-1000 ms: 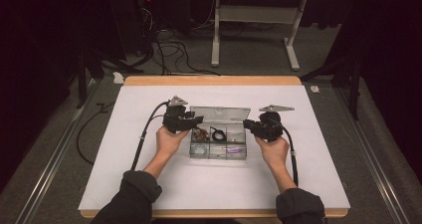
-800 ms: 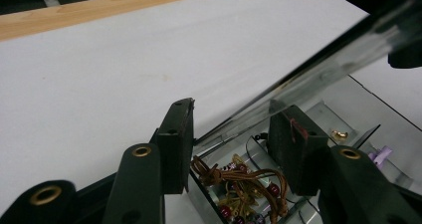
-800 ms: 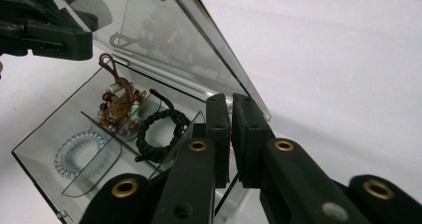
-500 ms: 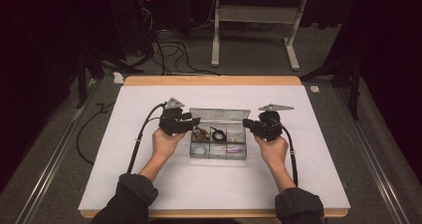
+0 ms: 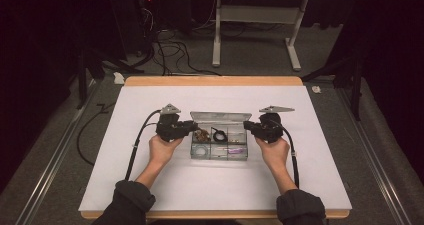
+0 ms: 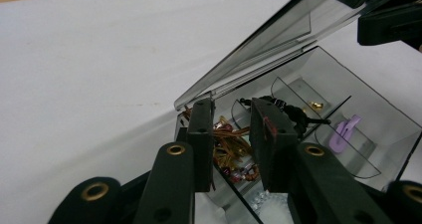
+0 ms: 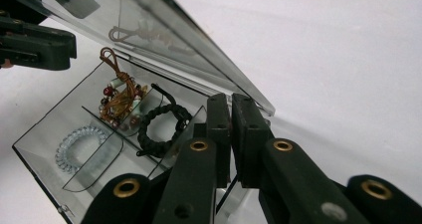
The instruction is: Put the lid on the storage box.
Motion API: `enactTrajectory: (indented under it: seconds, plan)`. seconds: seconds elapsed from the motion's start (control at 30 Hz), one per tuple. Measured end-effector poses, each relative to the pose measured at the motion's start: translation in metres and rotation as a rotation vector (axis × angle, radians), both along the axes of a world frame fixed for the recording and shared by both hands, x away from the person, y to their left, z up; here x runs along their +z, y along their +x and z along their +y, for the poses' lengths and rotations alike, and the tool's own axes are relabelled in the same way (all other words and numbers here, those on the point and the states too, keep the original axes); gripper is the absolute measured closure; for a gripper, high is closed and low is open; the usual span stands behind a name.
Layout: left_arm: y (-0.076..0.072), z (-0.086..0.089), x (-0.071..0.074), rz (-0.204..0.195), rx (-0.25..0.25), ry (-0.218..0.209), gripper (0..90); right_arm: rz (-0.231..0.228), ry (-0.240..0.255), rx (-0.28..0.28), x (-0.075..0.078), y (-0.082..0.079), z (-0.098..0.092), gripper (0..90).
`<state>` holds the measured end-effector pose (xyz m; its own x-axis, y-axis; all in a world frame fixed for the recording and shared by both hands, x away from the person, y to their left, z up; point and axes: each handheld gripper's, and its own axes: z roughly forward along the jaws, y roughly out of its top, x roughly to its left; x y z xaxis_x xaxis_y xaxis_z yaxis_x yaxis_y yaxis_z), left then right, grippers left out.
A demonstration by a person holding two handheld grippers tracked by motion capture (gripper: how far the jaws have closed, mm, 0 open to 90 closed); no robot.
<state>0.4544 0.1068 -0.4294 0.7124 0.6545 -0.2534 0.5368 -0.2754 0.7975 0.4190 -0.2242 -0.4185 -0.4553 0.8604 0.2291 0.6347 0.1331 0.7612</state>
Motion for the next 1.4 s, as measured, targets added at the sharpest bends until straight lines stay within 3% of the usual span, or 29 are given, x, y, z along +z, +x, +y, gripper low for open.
enactTrajectory:
  seconds: [0.63, 1.4]
  plan:
    - [-0.012, 0.002, -0.002, -0.013, -0.027, -0.016, 82.9, 0.009, -0.018, 0.019, -0.009, -0.009, 0.001, 87.3]
    - [-0.034, 0.008, -0.004, -0.025, -0.059, -0.022, 83.8, -0.009, -0.01, 0.05, -0.014, -0.028, 0.002, 86.5]
